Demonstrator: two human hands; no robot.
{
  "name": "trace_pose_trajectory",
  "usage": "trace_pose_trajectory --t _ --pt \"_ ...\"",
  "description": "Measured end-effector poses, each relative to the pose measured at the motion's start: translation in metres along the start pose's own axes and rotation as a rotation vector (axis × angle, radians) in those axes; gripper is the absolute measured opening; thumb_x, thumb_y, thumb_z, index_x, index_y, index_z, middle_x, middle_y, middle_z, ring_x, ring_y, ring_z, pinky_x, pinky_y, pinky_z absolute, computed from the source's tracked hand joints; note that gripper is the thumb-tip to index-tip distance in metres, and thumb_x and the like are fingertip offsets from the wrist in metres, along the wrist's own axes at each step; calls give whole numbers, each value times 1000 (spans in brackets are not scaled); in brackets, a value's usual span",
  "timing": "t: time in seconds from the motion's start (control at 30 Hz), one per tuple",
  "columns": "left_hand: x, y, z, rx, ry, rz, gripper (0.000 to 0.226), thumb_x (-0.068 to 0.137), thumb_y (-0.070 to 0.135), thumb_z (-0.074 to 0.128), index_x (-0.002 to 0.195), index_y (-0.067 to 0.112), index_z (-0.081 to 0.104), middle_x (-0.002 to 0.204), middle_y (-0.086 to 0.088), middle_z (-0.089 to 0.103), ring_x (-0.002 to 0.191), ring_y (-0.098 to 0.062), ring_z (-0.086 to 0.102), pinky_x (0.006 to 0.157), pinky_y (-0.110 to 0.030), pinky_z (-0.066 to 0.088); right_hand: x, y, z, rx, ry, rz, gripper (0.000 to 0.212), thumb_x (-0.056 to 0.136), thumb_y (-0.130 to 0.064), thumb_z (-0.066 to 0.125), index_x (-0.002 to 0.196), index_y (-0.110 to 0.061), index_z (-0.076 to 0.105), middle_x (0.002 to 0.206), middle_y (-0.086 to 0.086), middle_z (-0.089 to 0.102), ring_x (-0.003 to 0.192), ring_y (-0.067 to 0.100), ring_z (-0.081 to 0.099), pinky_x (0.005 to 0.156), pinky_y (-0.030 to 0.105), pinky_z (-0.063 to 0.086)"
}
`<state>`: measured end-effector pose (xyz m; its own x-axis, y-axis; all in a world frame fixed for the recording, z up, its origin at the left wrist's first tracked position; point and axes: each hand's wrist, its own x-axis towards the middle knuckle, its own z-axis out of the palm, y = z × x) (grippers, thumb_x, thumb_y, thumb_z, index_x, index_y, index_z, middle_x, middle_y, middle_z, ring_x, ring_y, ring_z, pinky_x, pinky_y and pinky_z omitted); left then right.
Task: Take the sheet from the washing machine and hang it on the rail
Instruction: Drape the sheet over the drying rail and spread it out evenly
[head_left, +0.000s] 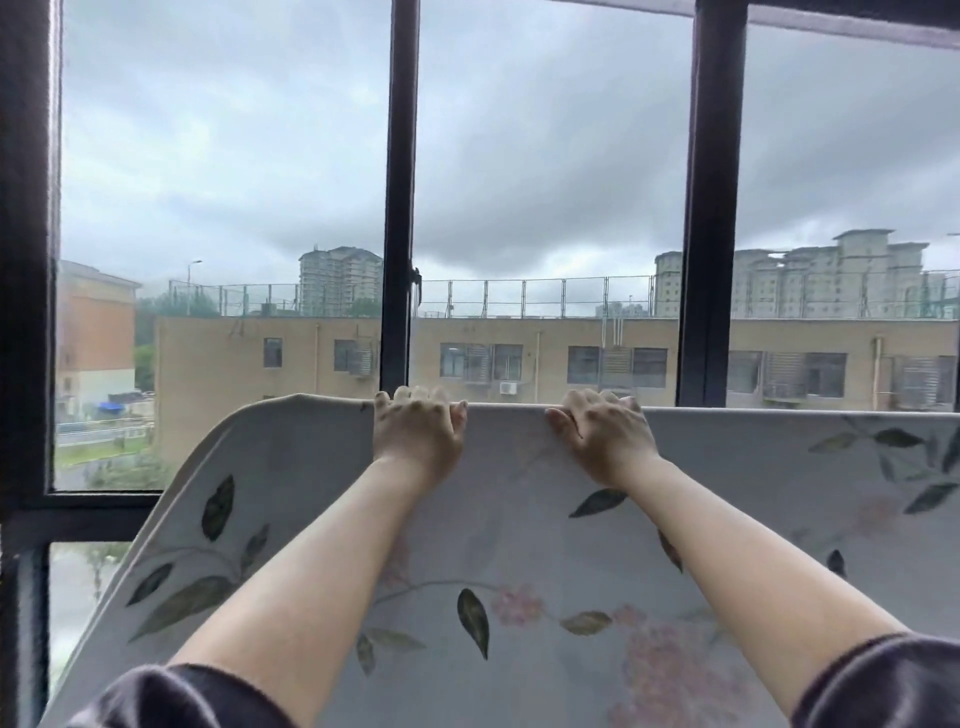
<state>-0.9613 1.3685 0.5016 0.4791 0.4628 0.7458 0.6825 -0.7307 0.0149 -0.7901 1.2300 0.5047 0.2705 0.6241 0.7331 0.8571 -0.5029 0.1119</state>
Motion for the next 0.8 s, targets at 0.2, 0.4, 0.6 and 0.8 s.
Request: trace_pose_trajectory --t 0.2,0.4,0.6,0.8 --pt "7 66 14 -27 77 80 38 98 38 27 100 13 56 102 -8 63 96 -26 55 89 -38 33 -19 54 2 31 52 -17 64 89 -63 6 105 -19 50 108 1 58 101 21 51 94 39 30" --pt "23 124 24 -13 148 171 45 99 36 25 91 13 62 86 -7 68 75 -23 59 70 -31 34 -31 125 2 7 110 0 75 84 -64 -2 99 -16 53 99 2 60 93 22 53 84 36 29" --pt "37 206 34 -16 178 260 49 99 38 22 84 16 63 77 -4 67 67 -23 58 59 -26 36 -43 217 0 -7 188 49 57 85 -57 4 75 -19 45 79 6 62 79 29 58 78 37 35" --pt "51 304 46 -27 200 372 50 99 37 21 88 15 65 81 -6 67 74 -26 62 60 -27 35 -56 302 -1 21 308 120 40 87 -41 17 63 -18 39 62 14 60 59 34 57 67 35 40"
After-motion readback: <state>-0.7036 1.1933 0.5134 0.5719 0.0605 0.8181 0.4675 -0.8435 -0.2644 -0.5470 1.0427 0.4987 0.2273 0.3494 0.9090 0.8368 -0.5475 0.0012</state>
